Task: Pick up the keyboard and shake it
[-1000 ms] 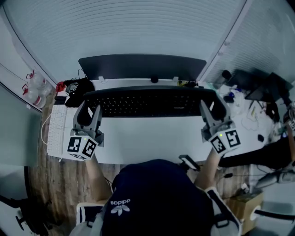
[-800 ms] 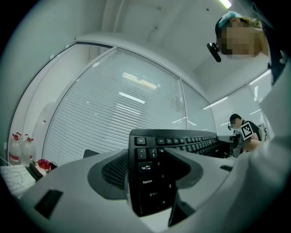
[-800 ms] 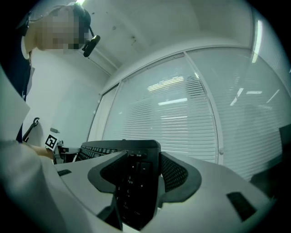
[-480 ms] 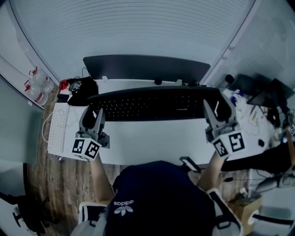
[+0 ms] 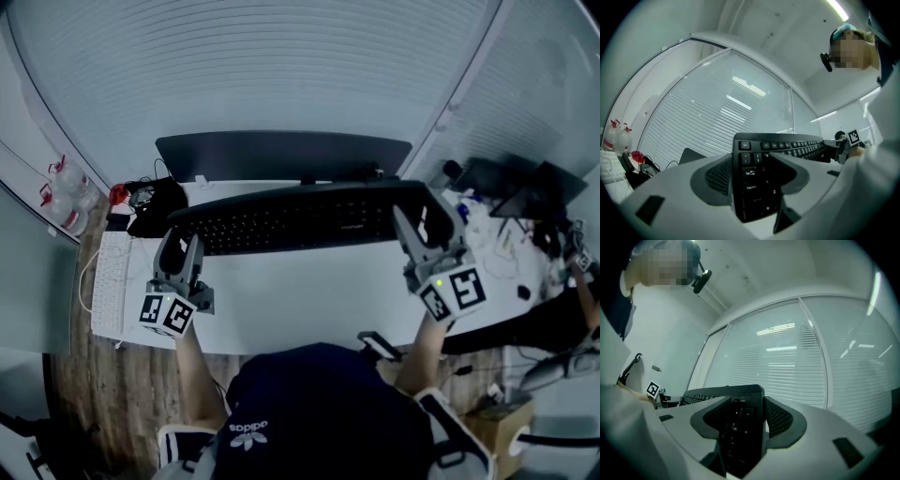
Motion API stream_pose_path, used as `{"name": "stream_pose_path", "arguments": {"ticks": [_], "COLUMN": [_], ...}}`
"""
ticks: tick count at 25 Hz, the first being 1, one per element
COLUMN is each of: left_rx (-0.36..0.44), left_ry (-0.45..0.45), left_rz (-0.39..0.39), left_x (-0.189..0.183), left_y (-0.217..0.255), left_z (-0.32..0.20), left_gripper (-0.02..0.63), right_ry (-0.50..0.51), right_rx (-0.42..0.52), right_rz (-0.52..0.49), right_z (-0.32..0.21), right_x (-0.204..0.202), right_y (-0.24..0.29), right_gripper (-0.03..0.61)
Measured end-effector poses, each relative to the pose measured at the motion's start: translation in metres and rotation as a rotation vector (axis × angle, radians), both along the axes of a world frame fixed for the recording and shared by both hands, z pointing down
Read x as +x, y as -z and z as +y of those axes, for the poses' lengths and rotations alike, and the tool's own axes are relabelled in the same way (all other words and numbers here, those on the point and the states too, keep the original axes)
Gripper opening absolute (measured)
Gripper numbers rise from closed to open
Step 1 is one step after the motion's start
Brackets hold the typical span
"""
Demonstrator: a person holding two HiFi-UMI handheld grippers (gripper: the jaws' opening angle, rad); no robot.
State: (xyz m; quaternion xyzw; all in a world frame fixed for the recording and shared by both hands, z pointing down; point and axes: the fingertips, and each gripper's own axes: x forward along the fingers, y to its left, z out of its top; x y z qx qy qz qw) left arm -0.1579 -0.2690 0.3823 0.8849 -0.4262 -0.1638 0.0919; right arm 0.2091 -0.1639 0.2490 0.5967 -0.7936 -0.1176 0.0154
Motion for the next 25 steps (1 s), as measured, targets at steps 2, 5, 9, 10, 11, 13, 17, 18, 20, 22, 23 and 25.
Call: {"name": "stream_pose_path", "arguments": {"ticks": [2, 5, 9, 10, 11, 13, 17, 18, 20, 22, 23, 25], "left_rx": [0.000, -0.007, -0.003, 0.000, 0.005, 0.005, -0.012, -0.014, -0.008, 0.000, 0.002, 0.011], "left_ry": [-0.014, -0.015, -0.054, -0.056, -0.054, -0.061, -0.065, -0.072, -0.092, -0.082, -0.076, -0.066], "left_rz": [0.023, 0.013, 0.003, 0.002, -0.006, -0.015, -0.018, -0.029, -0.023, -0.049, -0.069, -0.101], "left_x": [-0.004, -0.002, -0.002, -0.001, 0.001, -0.002, -0.001, -0.002, -0.003, -0.001, -0.001, -0.002], "left_y": [0.001, 0.002, 0.008, 0.011, 0.014, 0.016, 0.014, 0.015, 0.018, 0.019, 0.018, 0.016], "left_z": [0.002, -0.012, -0.004, -0.008, -0.012, -0.010, -0.015, -0.013, -0.013, -0.017, -0.016, -0.011], "left_gripper": [0.233, 0.233, 0.233, 0.233, 0.233, 0.233, 0.232, 0.232, 0.232, 0.232, 0.232, 0.232], "right_ry": [0.010, 0.009, 0.020, 0.017, 0.013, 0.022, 0.032, 0.040, 0.045, 0.036, 0.032, 0.025], "right_rx": [0.016, 0.009, 0.021, 0.036, 0.041, 0.027, 0.002, 0.006, 0.036, 0.030, 0.020, -0.009], "right_rz": [-0.018, -0.041, -0.082, -0.097, -0.106, -0.118, -0.106, -0.096, -0.108, -0.125, -0.131, -0.158], "right_z": [0.010, -0.001, 0.007, 0.000, -0.006, 0.001, -0.004, 0.000, 0.000, -0.008, -0.004, 0.004], "right_x": [-0.002, 0.001, 0.006, 0.009, 0.011, 0.007, 0.005, 0.002, 0.003, 0.005, 0.004, 0.007], "right_y": [0.002, -0.002, 0.001, 0.005, 0.007, 0.003, 0.002, 0.006, 0.012, 0.009, 0.003, -0.012], "right_gripper": [0.210, 0.209, 0.199, 0.199, 0.199, 0.201, 0.193, 0.193, 0.193, 0.193, 0.195, 0.195]}}
